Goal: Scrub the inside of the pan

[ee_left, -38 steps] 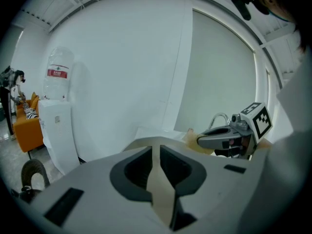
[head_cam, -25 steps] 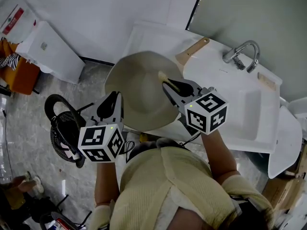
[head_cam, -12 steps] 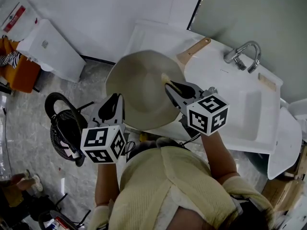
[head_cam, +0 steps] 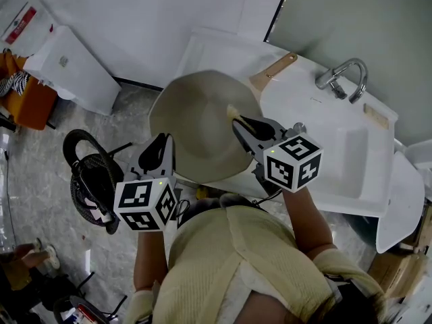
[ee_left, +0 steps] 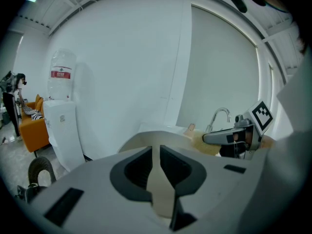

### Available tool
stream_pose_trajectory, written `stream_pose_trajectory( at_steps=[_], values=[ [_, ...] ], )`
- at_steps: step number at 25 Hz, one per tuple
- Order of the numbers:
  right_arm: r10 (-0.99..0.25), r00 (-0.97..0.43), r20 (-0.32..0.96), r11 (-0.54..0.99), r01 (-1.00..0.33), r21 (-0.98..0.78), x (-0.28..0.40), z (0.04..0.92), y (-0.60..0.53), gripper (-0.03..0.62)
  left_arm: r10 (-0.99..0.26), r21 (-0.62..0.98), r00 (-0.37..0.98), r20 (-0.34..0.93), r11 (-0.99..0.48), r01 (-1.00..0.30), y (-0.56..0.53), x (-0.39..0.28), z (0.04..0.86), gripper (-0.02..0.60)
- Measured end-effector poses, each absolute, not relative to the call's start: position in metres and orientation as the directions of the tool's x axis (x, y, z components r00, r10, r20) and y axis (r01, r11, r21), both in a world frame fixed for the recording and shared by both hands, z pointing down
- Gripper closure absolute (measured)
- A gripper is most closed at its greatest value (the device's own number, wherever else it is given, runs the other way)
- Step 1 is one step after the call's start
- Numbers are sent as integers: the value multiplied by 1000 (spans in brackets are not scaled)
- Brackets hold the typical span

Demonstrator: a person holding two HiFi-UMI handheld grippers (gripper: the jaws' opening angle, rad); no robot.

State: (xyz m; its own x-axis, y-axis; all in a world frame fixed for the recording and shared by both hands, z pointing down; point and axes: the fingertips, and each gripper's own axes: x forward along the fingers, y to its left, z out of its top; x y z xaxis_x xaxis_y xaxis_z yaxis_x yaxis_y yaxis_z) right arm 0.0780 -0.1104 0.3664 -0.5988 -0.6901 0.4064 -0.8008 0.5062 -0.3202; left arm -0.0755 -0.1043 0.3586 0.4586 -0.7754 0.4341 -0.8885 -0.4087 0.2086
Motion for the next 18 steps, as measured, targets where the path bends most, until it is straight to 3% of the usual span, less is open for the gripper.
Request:
stream_pose_trajectory(
  at_steps=[18],
  values=[
    [-687, -613, 390, 514, -790, -336, 75, 363, -111, 543, -782, 210, 459, 422, -408, -888, -105, -80, 357, 480]
  ],
)
